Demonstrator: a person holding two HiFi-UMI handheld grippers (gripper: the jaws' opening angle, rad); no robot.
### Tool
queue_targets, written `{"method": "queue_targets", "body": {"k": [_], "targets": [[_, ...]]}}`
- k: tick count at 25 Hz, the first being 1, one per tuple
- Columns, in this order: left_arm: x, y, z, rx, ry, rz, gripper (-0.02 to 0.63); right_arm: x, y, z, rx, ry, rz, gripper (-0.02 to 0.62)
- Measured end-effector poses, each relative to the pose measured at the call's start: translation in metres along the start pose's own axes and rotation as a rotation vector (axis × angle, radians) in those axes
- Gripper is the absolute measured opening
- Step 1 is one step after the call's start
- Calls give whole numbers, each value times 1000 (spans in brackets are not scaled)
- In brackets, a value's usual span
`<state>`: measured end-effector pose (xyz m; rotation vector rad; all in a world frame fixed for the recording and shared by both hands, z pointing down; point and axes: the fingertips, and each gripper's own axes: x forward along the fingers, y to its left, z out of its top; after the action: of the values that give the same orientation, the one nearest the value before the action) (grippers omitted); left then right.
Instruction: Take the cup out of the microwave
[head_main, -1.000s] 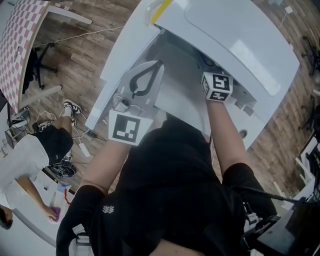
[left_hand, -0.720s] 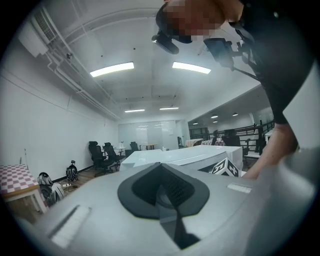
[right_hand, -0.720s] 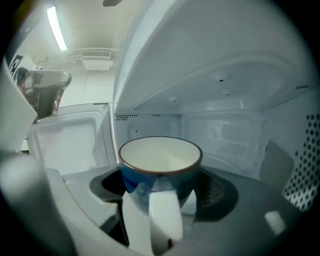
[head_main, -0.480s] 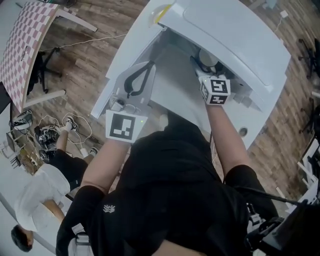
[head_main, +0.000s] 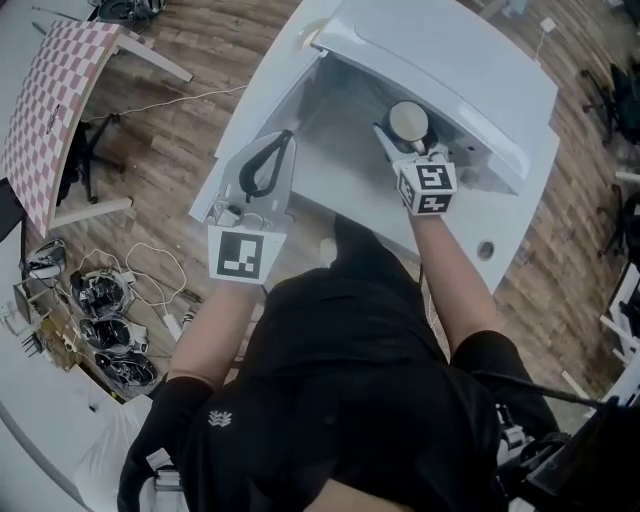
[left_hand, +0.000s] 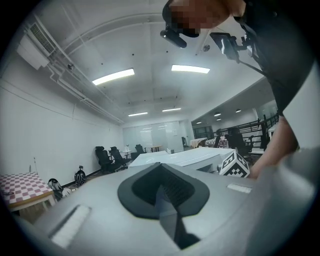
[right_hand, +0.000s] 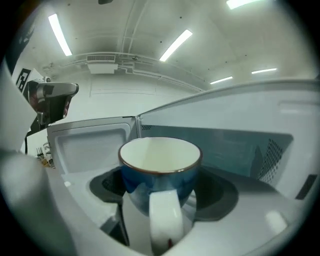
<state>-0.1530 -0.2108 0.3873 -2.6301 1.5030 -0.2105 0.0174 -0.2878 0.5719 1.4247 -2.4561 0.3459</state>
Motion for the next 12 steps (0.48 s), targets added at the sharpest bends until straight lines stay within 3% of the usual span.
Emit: {"method": "queue_targets", "body": {"k": [12], "targets": [[-33, 0, 30, 34, -44, 12, 6, -58, 24, 34, -17, -6, 22, 393]]}}
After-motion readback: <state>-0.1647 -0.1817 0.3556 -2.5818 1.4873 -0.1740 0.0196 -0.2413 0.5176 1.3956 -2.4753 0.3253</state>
